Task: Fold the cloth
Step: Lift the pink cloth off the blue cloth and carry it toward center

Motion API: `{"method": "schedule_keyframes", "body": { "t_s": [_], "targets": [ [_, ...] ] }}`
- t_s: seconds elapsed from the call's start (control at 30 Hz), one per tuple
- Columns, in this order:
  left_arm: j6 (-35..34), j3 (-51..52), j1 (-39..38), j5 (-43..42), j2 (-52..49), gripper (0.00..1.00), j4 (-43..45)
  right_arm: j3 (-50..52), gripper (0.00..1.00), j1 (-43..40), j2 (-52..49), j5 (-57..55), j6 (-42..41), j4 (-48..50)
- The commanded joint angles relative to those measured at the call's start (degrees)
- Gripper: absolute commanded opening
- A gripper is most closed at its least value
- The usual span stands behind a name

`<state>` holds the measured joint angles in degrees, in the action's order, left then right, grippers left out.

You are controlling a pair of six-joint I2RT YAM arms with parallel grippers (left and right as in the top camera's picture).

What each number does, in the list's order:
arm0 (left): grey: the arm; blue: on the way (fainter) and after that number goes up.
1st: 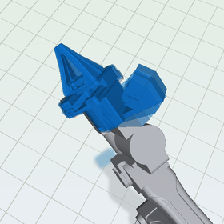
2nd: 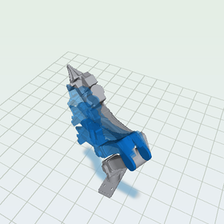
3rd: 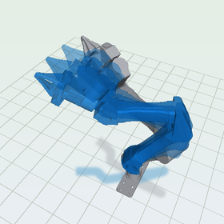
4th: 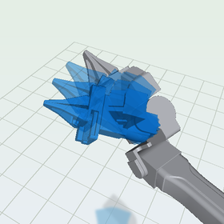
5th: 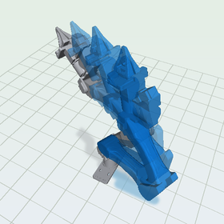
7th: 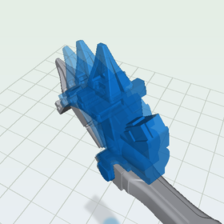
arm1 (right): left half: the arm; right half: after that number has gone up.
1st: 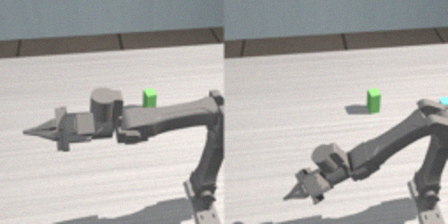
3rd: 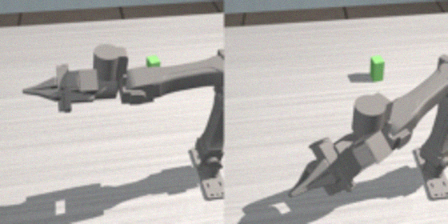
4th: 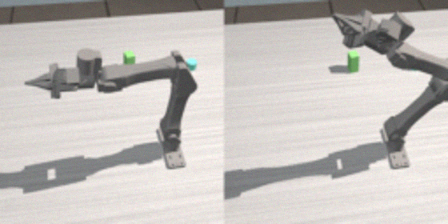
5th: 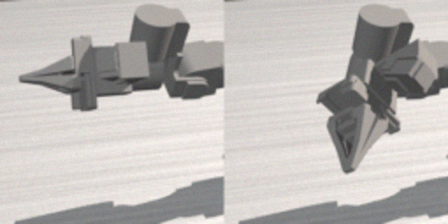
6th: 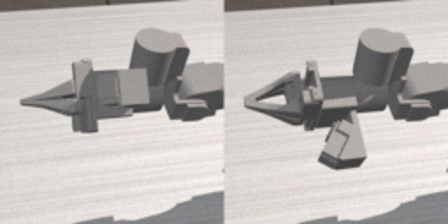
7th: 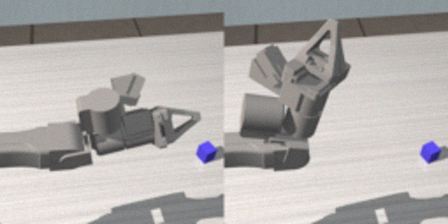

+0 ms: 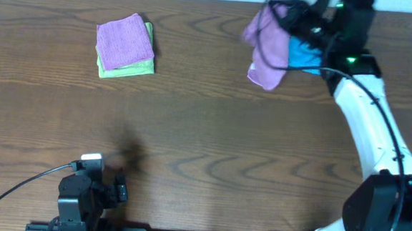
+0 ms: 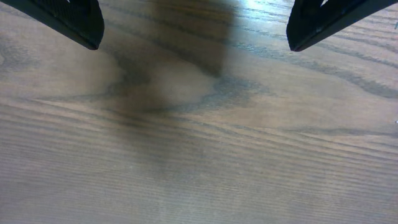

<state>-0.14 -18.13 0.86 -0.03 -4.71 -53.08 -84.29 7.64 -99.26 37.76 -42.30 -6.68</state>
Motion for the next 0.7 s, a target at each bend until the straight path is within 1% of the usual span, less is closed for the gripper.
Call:
{"method": "schedule_keyframes", "body": {
  "t_s": [0.0, 0.2, 0.33, 0.47, 0.6, 0.67],
  "targets": [
    [0.39, 0.74, -0.15, 0.44, 0.33, 0.95, -2.78, -0.46, 0.01, 4.22, 0.37, 3.15, 3.23, -3.06],
    [0.39, 0.74, -0.15, 0.46, 0.33, 0.95, -2.78, -0.46, 0.01, 10.99, 0.37, 7.54, 3.87, -10.01],
    [0.37, 0.74, -0.15, 0.44, 0.33, 0.95, -2.78, -0.44, 0.01, 13.75, 0.37, 4.96, 8.22, -22.16],
    [0.39, 0.74, -0.15, 0.44, 0.33, 0.95, -2.78, -0.44, 0.01, 14.43, 0.37, -3.19, 8.74, -35.69],
    [0.37, 0.74, -0.15, 0.44, 0.33, 0.95, -2.78, -0.13, 0.01, 14.64, 0.35, -19.87, 9.05, -46.62],
    [0.39, 0.74, -0.15, 0.44, 0.33, 0.95, -2.78, 1.03, 0.02, 15.91, 0.35, -20.11, 14.32, -48.09]
  ]
}}
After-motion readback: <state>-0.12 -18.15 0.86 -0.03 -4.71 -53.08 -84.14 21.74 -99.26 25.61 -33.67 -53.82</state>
